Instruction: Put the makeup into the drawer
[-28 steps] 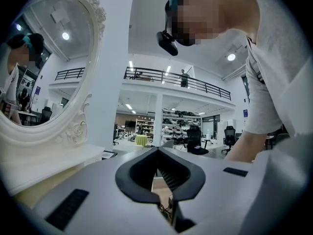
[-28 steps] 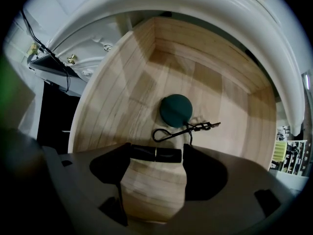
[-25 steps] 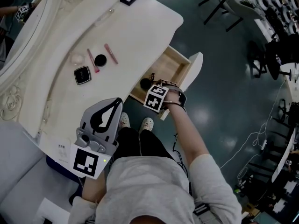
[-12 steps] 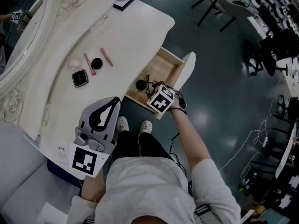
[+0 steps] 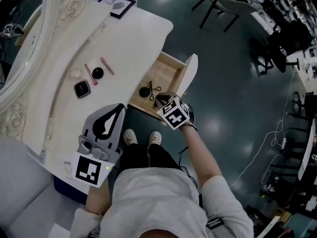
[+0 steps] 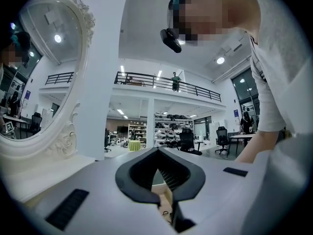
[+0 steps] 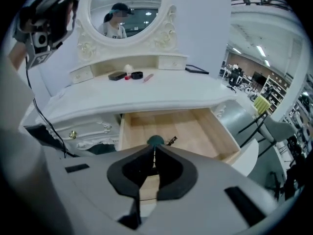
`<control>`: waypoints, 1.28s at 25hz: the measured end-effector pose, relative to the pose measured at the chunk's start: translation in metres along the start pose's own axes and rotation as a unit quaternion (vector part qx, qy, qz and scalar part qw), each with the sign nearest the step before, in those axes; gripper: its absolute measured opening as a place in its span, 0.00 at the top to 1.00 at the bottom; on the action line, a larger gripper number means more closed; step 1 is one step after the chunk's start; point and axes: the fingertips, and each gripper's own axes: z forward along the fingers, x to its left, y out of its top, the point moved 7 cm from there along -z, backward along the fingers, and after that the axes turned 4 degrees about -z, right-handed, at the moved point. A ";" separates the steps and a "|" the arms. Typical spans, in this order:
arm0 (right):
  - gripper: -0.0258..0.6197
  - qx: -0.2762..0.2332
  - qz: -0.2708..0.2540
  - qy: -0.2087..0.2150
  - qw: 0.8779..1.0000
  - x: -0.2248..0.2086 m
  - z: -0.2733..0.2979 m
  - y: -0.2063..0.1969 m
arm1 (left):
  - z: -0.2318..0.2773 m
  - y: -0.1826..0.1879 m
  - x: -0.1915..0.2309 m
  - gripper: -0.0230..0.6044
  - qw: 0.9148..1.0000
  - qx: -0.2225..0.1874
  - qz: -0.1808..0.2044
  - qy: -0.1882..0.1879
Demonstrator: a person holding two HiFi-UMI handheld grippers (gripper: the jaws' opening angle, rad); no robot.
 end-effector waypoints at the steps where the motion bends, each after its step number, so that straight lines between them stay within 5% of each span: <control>1: 0.92 -0.015 0.011 -0.004 1.000 0.001 -0.005 0.002 | 0.000 0.001 -0.001 0.94 1.000 -0.001 0.001 -0.002; 11: 0.92 -0.130 0.074 -0.053 0.987 0.008 -0.061 0.013 | -0.004 0.007 -0.003 0.94 1.000 -0.006 0.008 -0.019; 32: 0.92 -0.320 0.080 -0.118 0.937 0.055 -0.170 0.051 | -0.011 0.009 -0.004 0.94 0.999 0.002 0.003 -0.045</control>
